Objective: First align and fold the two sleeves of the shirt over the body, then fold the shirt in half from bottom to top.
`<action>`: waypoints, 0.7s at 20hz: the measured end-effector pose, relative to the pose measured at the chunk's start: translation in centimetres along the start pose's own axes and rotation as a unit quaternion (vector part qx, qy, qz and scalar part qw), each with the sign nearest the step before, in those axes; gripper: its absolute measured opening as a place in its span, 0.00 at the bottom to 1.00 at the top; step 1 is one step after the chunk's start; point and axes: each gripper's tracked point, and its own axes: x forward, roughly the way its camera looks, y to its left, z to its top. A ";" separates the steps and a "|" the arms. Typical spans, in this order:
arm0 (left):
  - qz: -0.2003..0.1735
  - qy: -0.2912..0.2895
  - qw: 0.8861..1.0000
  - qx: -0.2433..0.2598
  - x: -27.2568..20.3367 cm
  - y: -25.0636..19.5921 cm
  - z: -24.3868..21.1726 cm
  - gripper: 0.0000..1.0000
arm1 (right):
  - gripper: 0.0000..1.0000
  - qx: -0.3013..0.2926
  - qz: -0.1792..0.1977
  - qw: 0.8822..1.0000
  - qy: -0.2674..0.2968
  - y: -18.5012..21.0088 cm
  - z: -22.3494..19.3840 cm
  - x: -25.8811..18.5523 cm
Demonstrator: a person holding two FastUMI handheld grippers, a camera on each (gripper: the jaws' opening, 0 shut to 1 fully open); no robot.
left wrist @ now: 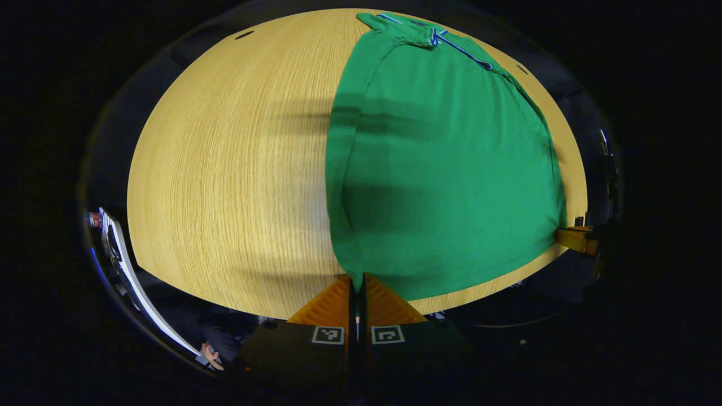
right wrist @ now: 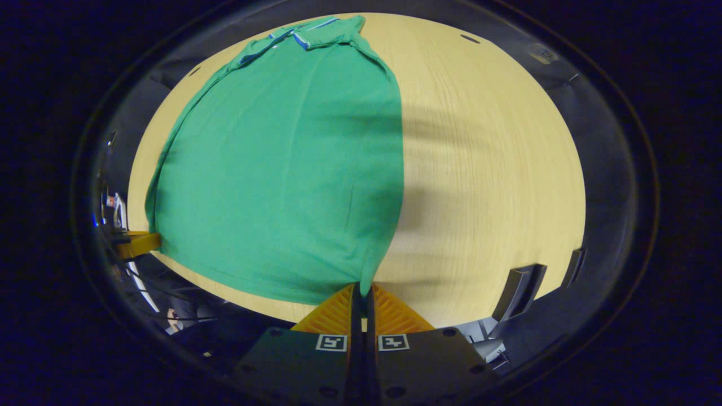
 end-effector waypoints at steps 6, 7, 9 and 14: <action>0.000 0.000 1.000 0.000 0.0 0.0 0.0 0.03 | 0.03 0.018 0.035 0.998 -0.039 -0.2 0.9 -3.9; 0.000 0.000 1.000 0.000 0.0 0.0 0.0 0.03 | 0.03 0.025 0.042 0.998 -0.047 -0.3 1.4 -4.7; 0.000 -0.011 1.000 -0.003 -1.1 0.1 0.8 0.03 | 0.03 0.040 0.059 0.995 -0.068 -0.1 3.0 -6.9; -0.003 -0.076 0.997 -0.010 -4.8 0.3 6.6 0.03 | 0.07 0.044 0.076 0.989 -0.119 -0.4 8.1 -12.0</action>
